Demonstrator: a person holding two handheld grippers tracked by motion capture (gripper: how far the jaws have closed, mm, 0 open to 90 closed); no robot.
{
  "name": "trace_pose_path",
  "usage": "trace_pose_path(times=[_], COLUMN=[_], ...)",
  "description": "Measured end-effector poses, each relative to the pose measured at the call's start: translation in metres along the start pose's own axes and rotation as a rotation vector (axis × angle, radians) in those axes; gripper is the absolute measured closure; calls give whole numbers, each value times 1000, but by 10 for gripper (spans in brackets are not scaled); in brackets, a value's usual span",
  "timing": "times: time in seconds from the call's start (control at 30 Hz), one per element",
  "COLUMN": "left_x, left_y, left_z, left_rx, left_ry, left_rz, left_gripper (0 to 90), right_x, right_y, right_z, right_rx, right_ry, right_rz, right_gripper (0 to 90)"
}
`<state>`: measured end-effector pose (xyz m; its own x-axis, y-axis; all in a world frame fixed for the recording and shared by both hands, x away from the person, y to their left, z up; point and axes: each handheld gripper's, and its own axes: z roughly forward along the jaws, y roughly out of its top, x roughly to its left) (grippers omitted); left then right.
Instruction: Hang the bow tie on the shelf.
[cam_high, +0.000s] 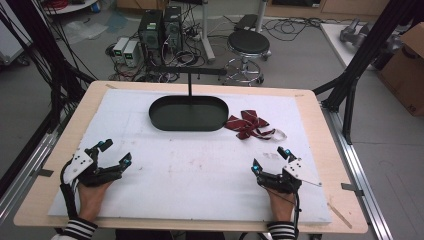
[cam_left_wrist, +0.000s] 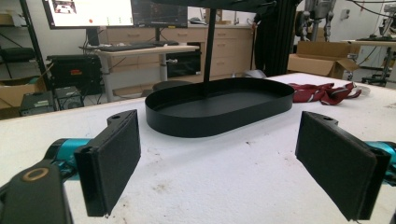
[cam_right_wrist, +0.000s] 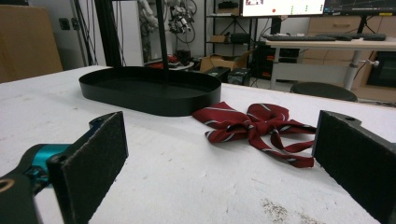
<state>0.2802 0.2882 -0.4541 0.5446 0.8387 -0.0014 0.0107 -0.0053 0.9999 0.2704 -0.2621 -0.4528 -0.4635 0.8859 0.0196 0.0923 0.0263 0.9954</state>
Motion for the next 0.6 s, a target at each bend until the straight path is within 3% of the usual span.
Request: trace_pose_path(times=[0.6], left_x=[1], left_y=[0], left_z=[0], left_rx=[-1], left_ry=[-2], left_rz=[2], left_gripper=[144], right_x=[0], right_y=[0], right_z=[0], right_rx=[-2], right_ry=[-12], right_rz=[2], right_gripper=[25])
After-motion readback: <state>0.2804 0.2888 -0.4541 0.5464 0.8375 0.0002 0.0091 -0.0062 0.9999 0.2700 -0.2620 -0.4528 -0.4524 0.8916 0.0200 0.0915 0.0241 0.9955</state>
